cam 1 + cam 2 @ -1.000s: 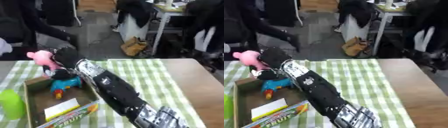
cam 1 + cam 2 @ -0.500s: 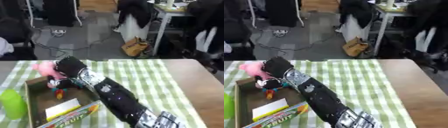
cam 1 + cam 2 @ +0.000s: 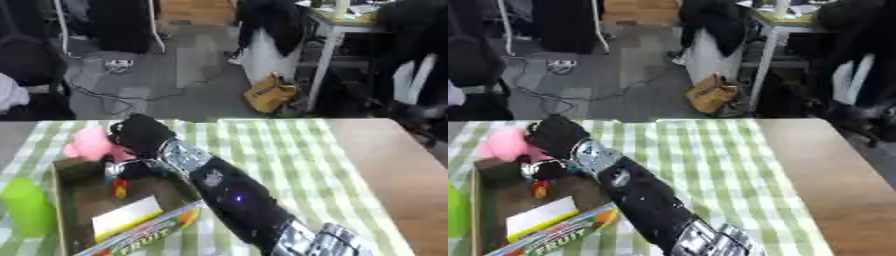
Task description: Pick up objects on the table and place them in the box.
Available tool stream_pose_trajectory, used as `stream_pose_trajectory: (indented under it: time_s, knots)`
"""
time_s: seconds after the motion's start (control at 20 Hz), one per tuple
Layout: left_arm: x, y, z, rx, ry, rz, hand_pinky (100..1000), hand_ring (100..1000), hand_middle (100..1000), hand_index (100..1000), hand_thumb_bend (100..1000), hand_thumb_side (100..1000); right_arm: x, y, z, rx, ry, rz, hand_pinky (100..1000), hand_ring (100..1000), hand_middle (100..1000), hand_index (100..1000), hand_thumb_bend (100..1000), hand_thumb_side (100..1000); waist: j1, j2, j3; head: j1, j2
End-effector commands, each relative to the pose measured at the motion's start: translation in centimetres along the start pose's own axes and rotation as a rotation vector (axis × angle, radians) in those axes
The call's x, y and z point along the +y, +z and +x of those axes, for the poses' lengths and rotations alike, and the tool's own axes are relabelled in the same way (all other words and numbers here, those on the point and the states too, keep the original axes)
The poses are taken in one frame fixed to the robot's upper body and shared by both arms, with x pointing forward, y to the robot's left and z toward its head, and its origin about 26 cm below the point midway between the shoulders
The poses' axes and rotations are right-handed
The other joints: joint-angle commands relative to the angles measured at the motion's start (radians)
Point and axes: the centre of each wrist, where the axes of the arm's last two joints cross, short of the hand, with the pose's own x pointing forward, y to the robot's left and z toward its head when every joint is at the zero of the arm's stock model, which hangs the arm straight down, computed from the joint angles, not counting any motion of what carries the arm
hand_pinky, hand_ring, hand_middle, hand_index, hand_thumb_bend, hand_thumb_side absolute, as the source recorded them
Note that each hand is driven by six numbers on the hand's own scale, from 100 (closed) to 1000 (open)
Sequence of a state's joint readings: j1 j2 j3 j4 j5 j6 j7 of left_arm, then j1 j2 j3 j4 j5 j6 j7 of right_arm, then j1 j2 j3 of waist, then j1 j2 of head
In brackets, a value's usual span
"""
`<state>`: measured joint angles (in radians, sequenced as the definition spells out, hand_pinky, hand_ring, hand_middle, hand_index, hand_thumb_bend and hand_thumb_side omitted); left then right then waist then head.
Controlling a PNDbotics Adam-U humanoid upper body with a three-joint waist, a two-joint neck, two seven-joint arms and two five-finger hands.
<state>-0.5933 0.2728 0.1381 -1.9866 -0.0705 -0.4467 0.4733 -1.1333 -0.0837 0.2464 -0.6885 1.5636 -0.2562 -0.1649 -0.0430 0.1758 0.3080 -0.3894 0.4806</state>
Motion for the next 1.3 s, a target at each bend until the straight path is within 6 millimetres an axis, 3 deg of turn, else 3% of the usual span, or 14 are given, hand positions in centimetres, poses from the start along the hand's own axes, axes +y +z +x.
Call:
stream_pose_trajectory:
  time_s: [0.05, 0.4, 0.95, 1.1, 1.25, 1.3]
  knots:
    - [-0.2, -1.0, 0.4, -0.039, 0.012, -0.006, 882, 917, 913, 913, 100, 1000, -0.9, -0.3, -0.6, 0.017, 0.027, -0.028, 846, 806, 843, 862, 246, 1000, 0.007, 0.0, 0.002, -0.001, -0.002]
    - [-0.2, -0.9, 0.4, -0.038, 0.012, -0.007, 882, 917, 913, 913, 100, 1000, -1.0, -0.4, -0.7, 0.007, -0.004, -0.046, 982, 960, 943, 945, 464, 1000, 0.012, -0.003, 0.0, -0.002, 0.001]
    - [-0.1, -0.8, 0.4, -0.032, 0.006, -0.005, 882, 917, 914, 914, 100, 1000, -1.5, -0.4, -1.1, 0.007, -0.038, -0.049, 986, 954, 934, 951, 481, 1000, 0.017, -0.006, -0.005, 0.005, 0.003]
    - [0.3, -0.8, 0.4, -0.032, -0.01, -0.008, 882, 917, 914, 914, 100, 1000, -3.9, -0.2, -2.8, 0.015, -0.111, -0.157, 960, 895, 905, 951, 404, 1000, 0.016, -0.012, -0.015, 0.022, 0.014]
    - [0.5, -0.8, 0.4, -0.033, -0.024, -0.011, 882, 917, 914, 914, 100, 1000, -6.9, 0.4, -4.2, 0.015, -0.206, -0.243, 958, 891, 903, 951, 403, 1000, 0.013, -0.016, -0.023, 0.032, 0.021]
    - [0.7, -0.7, 0.4, -0.031, -0.033, -0.012, 882, 918, 913, 913, 100, 1000, -8.4, 1.1, -5.5, 0.04, -0.255, -0.302, 910, 822, 859, 945, 325, 1000, 0.013, -0.019, -0.034, 0.047, 0.027]
